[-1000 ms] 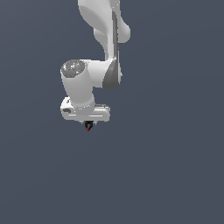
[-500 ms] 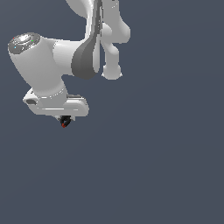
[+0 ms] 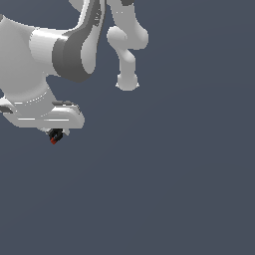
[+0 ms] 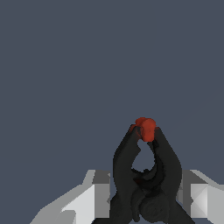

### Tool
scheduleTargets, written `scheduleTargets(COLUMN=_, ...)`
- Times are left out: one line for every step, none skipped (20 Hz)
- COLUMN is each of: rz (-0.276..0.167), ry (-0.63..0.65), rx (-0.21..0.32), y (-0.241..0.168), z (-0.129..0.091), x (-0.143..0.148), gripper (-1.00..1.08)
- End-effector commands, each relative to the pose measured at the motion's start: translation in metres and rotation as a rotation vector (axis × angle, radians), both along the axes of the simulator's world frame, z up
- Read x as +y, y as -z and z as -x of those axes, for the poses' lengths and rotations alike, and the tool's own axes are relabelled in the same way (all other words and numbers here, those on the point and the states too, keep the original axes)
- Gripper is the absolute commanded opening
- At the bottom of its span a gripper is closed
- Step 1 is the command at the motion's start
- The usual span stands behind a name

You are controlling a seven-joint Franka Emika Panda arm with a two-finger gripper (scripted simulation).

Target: Pick up the object and move it to a goal position.

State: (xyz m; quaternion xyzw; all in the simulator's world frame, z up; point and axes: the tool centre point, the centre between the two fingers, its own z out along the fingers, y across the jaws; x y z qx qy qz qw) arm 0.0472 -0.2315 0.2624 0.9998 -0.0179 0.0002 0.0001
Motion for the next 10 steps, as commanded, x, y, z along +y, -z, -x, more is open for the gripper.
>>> scheduleTargets(rz=0.000, ry=-0.001, rx=0.000, y=-0.0055, z=-0.0028, x=-0.0054, gripper=-1.00)
scheduleTargets(rz=0.000, ry=-0.001, rx=0.000, y=-0.0070, z=-0.0035, x=-0.0070, gripper=-1.00)
scheduleTargets(rz=0.000, ry=-0.001, rx=0.000, y=-0.0082, z=-0.0042, x=-0.0083, gripper=-1.00)
scheduleTargets(rz=0.000, ry=-0.001, rx=0.000, y=-0.0092, z=-0.0048, x=-0.0094, gripper=-1.00)
scheduleTargets(rz=0.000, ry=-0.001, rx=0.000, y=-0.0100, z=-0.0053, x=-0.0102, gripper=-1.00)
scheduleTargets(rz=0.000, ry=-0.001, rx=0.000, y=-0.0105, z=-0.0056, x=-0.0108, gripper=-1.00)
scheduleTargets(rz=0.000, ry=-0.001, rx=0.000, y=-0.0109, z=-0.0059, x=-0.0111, gripper=-1.00)
scheduleTargets(rz=0.000, ry=-0.001, rx=0.000, y=-0.0110, z=-0.0061, x=-0.0112, gripper=-1.00)
scheduleTargets(rz=0.000, ry=-0.001, rx=0.000, y=-0.0108, z=-0.0062, x=-0.0111, gripper=-1.00)
scheduleTargets(rz=0.000, ry=-0.001, rx=0.000, y=-0.0107, z=-0.0062, x=-0.0109, gripper=-1.00)
